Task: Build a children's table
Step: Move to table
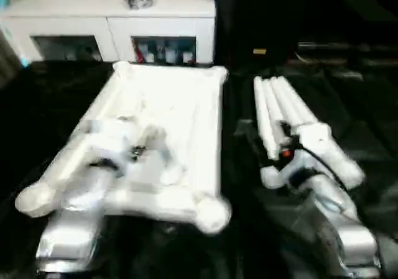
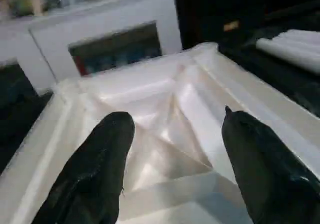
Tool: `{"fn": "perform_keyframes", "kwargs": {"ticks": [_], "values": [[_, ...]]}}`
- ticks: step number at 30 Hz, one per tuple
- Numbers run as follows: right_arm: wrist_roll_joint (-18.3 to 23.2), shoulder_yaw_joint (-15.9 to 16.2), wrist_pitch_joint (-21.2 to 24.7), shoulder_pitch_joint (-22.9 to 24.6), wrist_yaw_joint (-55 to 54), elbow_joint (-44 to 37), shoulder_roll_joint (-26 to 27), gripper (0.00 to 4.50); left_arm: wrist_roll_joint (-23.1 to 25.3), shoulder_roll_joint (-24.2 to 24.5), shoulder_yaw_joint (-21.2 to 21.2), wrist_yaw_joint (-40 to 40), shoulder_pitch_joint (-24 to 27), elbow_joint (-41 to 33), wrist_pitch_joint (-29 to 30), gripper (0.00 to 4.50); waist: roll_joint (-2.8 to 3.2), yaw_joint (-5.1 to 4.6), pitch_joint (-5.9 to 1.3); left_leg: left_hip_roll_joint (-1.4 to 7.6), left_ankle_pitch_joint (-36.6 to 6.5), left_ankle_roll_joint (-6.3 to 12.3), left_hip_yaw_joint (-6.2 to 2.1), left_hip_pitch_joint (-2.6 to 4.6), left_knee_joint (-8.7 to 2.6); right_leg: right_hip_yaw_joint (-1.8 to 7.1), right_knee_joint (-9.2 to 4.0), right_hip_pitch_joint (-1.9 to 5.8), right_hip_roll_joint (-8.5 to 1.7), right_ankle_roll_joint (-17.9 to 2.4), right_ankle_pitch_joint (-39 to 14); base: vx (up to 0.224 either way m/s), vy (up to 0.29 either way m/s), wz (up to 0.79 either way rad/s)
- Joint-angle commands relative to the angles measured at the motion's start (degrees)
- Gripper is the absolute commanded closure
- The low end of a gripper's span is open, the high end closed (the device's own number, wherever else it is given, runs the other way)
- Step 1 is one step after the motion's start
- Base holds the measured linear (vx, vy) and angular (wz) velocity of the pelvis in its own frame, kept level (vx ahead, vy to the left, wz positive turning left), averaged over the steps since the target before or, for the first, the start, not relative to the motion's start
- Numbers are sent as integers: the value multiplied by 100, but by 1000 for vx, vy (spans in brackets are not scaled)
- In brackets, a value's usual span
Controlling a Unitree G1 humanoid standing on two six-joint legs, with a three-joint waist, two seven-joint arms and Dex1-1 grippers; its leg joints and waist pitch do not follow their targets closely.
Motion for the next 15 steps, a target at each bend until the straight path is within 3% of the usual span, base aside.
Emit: {"fn": "perform_keyframes", "kwargs": {"ticks": [1,2,3,4,5,6,7,8,9,10,11,12,13,14,15], "values": [[-41,100,-29,-91,21,-54,75,41,165,42,117,224,-100,-30,-23,125,203,-202,-196,557,-1164,-1053,-201,385,-437,-802,-1409,444,-882,-235,-2933,-111,244,-14],[-32,106,-32,-107,19,-41,80,41,164,6,133,305,-122,-27,-9,125,305,-438,-10,654,-2578,-974,-362,192,-1109,-1131,-1202,650,-445,-246,-2954,-31,282,14],[-1,120,-60,-124,42,-10,67,41,120,-53,161,360,-143,-18,33,125,655,-486,-33,761,-4111,-837,-1034,96,-2219,-209,117,768,529,-316,-1021,-31,282,14],[3,123,-88,-135,56,28,51,41,152,-52,133,373,-162,-5,42,125,403,-650,-240,918,-3602,-805,-1307,655,-2019,9,120,309,669,-210,-888,36,208,63],[-4,123,-110,-141,61,56,42,41,198,-50,108,374,-172,4,35,125,587,-779,-228,841,-3216,-973,-1708,798,-2058,369,271,214,734,-148,-1156,26,99,34],[-29,118,-132,-154,76,99,15,41,235,-68,85,382,-195,20,43,125,593,-857,-346,625,-1104,-681,-2142,1005,-2120,523,199,187,776,-272,-1310,26,99,34],[-35,90,-138,-162,73,128,6,41,257,-95,69,395,-213,34,66,125,425,-941,-420,475,1455,-567,-2487,1187,-2256,654,19,307,808,-191,-1323,0,0,0],[-38,54,-131,-177,62,159,-6,41,276,-119,48,406,-235,53,101,125,247,-977,-447,397,2851,-714,-2666,1336,-2365,856,-195,381,770,-202,-1004,-51,-84,5],[10,-16,-104,-197,51,187,17,41,311,-132,22,424,-257,83,101,125,190,-1016,-456,490,3001,-787,-2597,1391,-2412,1033,-357,425,673,-332,-700,-51,-84,5],[49,-67,-81,-211,42,204,37,41,335,-138,6,437,-272,105,94,125,88,-1006,-417,394,2649,-851,-2581,1290,-2510,1173,-514,570,607,-519,-486,-70,-151,21],[63,-132,5,-246,20,238,20,41,309,-165,11,448,-305,144,147,125,-194,-967,-404,-45,882,-513,-1944,812,-2396,1599,-1077,1118,421,-1440,152,-75,-127,9],[45,-142,29,-256,20,250,10,41,288,-172,12,456,-321,158,193,125,-242,-803,-344,-229,9,-233,-1431,173,-1951,1712,-1383,1406,47,-1981,18,-75,-127,9],[2,-137,25,-272,47,276,-33,41,282,-173,0,463,-359,205,216,125,-183,-507,-339,-196,-584,-108,-392,191,-876,1544,-1557,1093,-251,-1994,599,-59,-120,1],[-6,-118,14,-275,84,279,-78,41,262,-171,-21,427,-382,236,224,125,-215,-570,-188,5,-537,-85,-272,121,-845,1459,-1437,939,-340,-1552,1044,-68,-138,-19],[-6,-101,0,-275,112,279,-111,41,250,-168,-37,396,-397,258,217,125,-227,-398,-195,134,101,-214,-78,230,-1184,1213,-1315,858,-48,-469,1889,-68,-138,-19]]}}
